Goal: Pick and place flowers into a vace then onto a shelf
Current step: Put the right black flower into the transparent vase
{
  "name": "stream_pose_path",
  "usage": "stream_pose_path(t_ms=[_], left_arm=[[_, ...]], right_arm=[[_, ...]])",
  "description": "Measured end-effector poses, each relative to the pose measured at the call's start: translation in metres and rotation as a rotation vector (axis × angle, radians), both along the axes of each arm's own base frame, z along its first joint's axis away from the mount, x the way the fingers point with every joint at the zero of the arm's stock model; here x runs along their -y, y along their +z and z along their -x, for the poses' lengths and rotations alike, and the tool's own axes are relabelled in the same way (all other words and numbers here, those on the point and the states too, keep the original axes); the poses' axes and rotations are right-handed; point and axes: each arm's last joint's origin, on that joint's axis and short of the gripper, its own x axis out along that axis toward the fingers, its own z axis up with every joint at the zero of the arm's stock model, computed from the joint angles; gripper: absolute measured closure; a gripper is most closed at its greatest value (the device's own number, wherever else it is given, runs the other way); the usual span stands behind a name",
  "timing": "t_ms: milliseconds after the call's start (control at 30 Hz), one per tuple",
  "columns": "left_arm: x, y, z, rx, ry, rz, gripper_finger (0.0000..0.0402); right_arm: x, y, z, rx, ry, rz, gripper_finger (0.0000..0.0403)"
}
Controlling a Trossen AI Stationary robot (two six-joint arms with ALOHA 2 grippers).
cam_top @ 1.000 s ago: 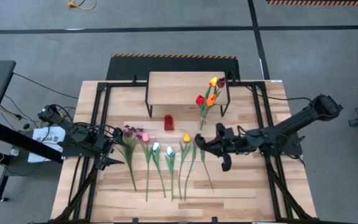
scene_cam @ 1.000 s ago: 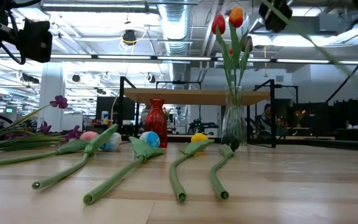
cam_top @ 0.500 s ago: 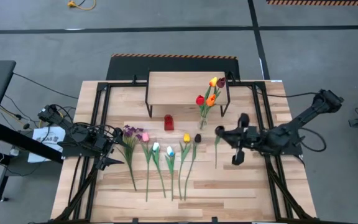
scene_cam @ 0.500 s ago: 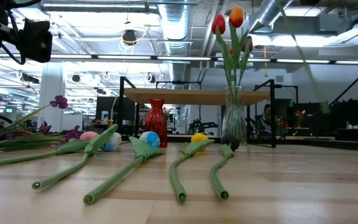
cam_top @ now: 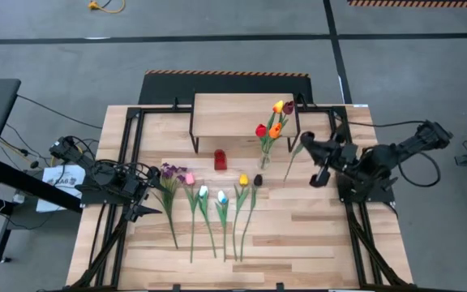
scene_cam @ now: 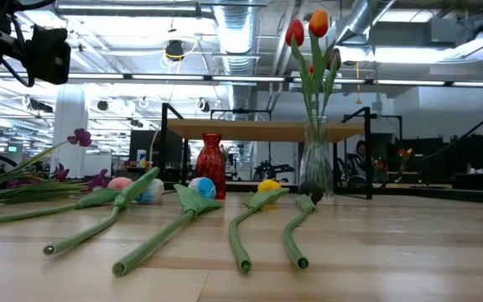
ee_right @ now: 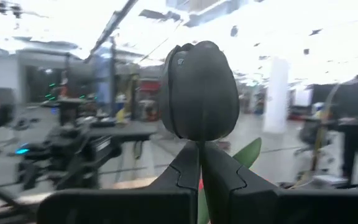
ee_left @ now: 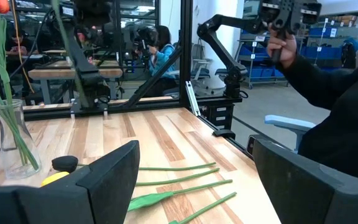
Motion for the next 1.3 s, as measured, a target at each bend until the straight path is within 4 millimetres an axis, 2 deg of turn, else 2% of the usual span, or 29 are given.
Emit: stream_pose_path(t_ms=[233,767,1300], left_arm=[[0.000,0.000,0.000,0.000,0.000,0.000,0.0099],[0.000,0.000,0.000,0.000,0.000,0.000,0.0099],[0.000,0.000,0.000,0.000,0.000,0.000,0.0099]], right_arm=[[0.016,0.011,0.001,0.074,-0.114,0.060,0.0402],[0.042,0.014,-0.010,0.143,-0.212,0.125,0.0402],[0.048,0.006,-0.031,0.127,-0.259,0.128,0.0398]])
